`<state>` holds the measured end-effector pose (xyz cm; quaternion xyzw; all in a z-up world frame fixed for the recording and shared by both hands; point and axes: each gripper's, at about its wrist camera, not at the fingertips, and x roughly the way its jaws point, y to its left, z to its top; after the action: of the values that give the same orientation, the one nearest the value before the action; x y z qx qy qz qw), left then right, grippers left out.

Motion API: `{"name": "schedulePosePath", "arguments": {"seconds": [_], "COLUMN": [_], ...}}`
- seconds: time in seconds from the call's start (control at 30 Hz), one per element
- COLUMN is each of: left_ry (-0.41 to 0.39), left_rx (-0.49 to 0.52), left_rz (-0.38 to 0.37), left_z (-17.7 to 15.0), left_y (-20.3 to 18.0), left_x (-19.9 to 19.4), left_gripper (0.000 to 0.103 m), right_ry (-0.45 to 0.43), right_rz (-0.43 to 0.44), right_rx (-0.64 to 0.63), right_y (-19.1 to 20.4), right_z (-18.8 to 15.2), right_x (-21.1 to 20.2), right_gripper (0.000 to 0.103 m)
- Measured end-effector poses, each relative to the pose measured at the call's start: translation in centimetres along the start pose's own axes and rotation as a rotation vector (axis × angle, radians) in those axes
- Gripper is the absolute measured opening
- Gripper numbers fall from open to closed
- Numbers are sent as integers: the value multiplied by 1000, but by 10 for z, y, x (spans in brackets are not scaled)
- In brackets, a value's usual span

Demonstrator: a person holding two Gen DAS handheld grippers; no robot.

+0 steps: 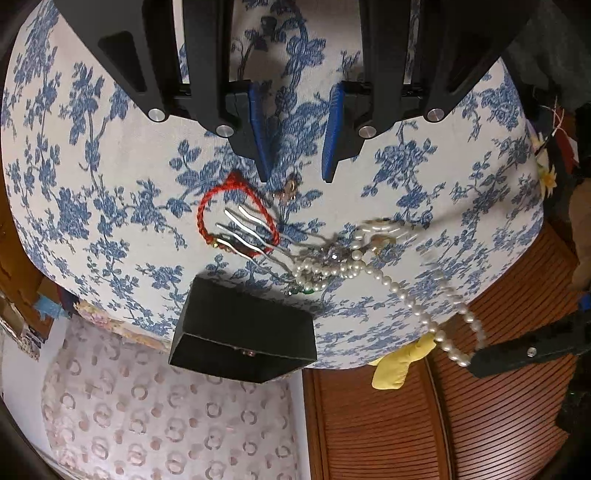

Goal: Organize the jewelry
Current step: 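Grasp and lift the pearl necklace with left tool while right tool approaches the red string bracelet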

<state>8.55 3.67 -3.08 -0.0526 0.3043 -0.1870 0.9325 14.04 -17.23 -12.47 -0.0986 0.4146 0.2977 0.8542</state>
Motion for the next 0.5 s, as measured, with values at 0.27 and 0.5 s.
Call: {"name": "schedulePosePath", "arguments": {"seconds": [0.27, 0.5], "left_ry": [-34, -48], "left_rx": [5, 18], "left_rz": [15, 20], "left_z": [15, 25], "left_y": [2, -2], "left_x": [-9, -10], "left_gripper": [6, 6], "right_ry": [10, -13], "right_rz": [-58, -73], "right_rx": [-61, -73], "right_y": [6, 6], "right_z": [13, 11], "right_x": [13, 7], "right_gripper": [18, 11]}}
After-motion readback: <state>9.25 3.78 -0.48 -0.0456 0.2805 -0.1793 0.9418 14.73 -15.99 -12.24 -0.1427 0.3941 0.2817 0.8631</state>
